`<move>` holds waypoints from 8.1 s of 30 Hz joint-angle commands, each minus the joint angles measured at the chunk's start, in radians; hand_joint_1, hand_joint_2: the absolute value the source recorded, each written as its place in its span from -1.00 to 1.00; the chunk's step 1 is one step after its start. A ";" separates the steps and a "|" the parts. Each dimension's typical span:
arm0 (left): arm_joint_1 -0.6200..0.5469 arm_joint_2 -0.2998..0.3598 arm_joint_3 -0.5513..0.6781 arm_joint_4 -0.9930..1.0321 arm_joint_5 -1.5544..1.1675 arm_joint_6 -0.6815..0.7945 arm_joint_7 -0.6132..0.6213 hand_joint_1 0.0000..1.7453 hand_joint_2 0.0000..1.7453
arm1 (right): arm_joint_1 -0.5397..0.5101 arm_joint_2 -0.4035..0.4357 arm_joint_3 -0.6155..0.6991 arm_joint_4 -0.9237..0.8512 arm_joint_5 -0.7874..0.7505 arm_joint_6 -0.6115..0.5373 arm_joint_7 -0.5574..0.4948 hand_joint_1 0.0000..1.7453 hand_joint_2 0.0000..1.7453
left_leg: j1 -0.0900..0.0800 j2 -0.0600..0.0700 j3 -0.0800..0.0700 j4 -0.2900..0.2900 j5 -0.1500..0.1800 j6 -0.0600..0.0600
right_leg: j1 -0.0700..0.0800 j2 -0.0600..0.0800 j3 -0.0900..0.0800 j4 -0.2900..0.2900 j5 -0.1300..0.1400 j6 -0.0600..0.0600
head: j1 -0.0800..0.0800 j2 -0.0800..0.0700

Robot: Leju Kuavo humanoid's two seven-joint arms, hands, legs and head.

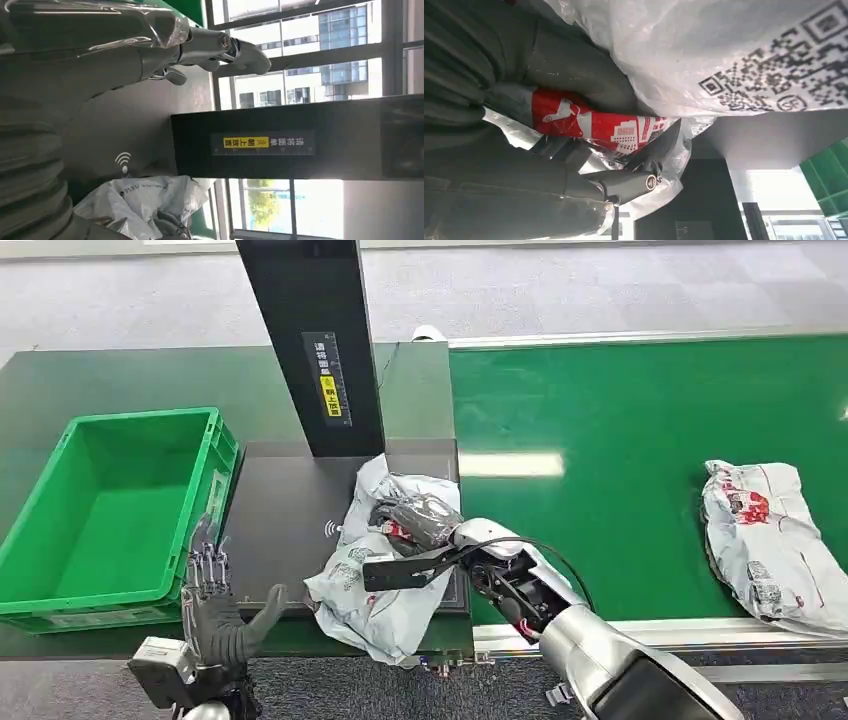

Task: Moved the parcel from conveyor to table for the left to box.

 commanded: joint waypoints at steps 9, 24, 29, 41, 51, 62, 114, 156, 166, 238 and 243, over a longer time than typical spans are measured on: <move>-0.006 -0.014 0.001 0.057 -0.005 0.008 -0.005 -1.00 1.00 | 0.000 -0.023 -0.062 -0.025 -0.046 -0.223 -0.044 1.00 1.00 | 0.000 -0.001 0.001 -0.001 0.000 0.002 | 0.000 -0.002 0.002 -0.001 0.000 -0.003 | 0.000 0.000; -0.027 -0.005 -0.039 0.090 -0.010 0.004 -0.018 -1.00 1.00 | 0.132 -0.045 -0.239 -0.214 -0.196 -0.364 -0.245 -1.00 1.00 | 0.000 -0.003 0.002 -0.002 0.000 0.003 | 0.001 -0.003 0.003 -0.002 0.000 -0.004 | 0.000 0.000; -0.029 0.006 -0.074 0.090 -0.027 -0.001 -0.020 -1.00 1.00 | 0.215 -0.068 -0.333 -0.378 -0.373 -0.353 -0.304 -1.00 1.00 | 0.000 -0.003 0.001 -0.001 0.000 0.002 | 0.001 -0.004 0.002 -0.001 -0.001 -0.003 | 0.000 0.000; 0.012 0.010 -0.053 0.067 -0.048 0.008 -0.007 -1.00 1.00 | 0.418 -0.121 -0.543 -0.545 -0.738 0.008 -0.186 -1.00 1.00 | 0.000 -0.004 0.001 -0.002 0.000 0.002 | 0.001 -0.004 0.003 -0.002 -0.001 -0.003 | 0.000 0.000; 0.004 0.003 -0.079 0.068 -0.067 0.004 -0.004 -1.00 1.00 | 0.475 -0.107 -0.538 -0.608 -0.670 -0.016 -0.128 -1.00 1.00 | 0.000 -0.001 0.000 0.000 -0.001 0.002 | 0.000 -0.001 0.000 -0.001 -0.001 -0.002 | 0.000 0.000; -0.079 0.072 -0.203 0.196 -0.622 0.235 0.248 -1.00 1.00 | 0.474 -0.091 -0.558 -0.603 -0.651 -0.018 -0.133 -1.00 1.00 | 0.000 -0.002 0.001 -0.002 0.000 0.002 | 0.000 -0.002 0.002 -0.001 0.000 -0.003 | 0.000 0.000; -0.276 0.116 -0.353 0.598 -1.054 -0.087 0.417 1.00 1.00 | 0.466 -0.070 -0.588 -0.607 -0.590 0.013 -0.103 -1.00 1.00 | 0.000 0.001 0.010 -0.004 0.000 0.003 | 0.001 0.000 0.010 -0.004 0.001 -0.005 | 0.000 0.000; -0.102 -0.016 0.003 0.050 -0.633 0.536 -0.029 -1.00 1.00 | 0.498 -0.080 -0.572 -0.632 -0.613 -0.016 -0.121 -1.00 1.00 | 0.000 0.000 0.003 0.000 -0.001 0.003 | 0.001 -0.001 0.003 -0.001 0.000 -0.003 | 0.000 0.000; -0.100 0.084 -0.203 0.053 -0.493 0.341 0.018 -1.00 1.00 | 0.477 -0.093 -0.596 -0.636 -0.644 -0.043 -0.148 -1.00 1.00 | 0.000 -0.001 0.001 -0.001 -0.001 0.002 | 0.000 -0.002 0.002 -0.001 0.000 -0.002 | 0.000 0.000; -0.217 0.034 -0.302 0.056 -0.335 0.474 -0.056 -1.00 1.00 | -0.003 0.045 -0.334 0.020 -0.411 -0.090 -0.160 -1.00 1.00 | 0.000 -0.005 0.001 -0.002 0.002 0.003 | 0.001 -0.006 0.003 -0.003 0.001 -0.003 | 0.000 0.000; -0.206 0.055 -0.324 0.061 -0.385 0.441 -0.008 -1.00 1.00 | 0.039 0.031 -0.438 -0.117 -0.519 -0.181 -0.262 -1.00 1.00 | 0.000 -0.002 0.001 0.000 0.001 0.004 | 0.001 -0.004 0.002 -0.001 0.001 -0.003 | 0.000 0.000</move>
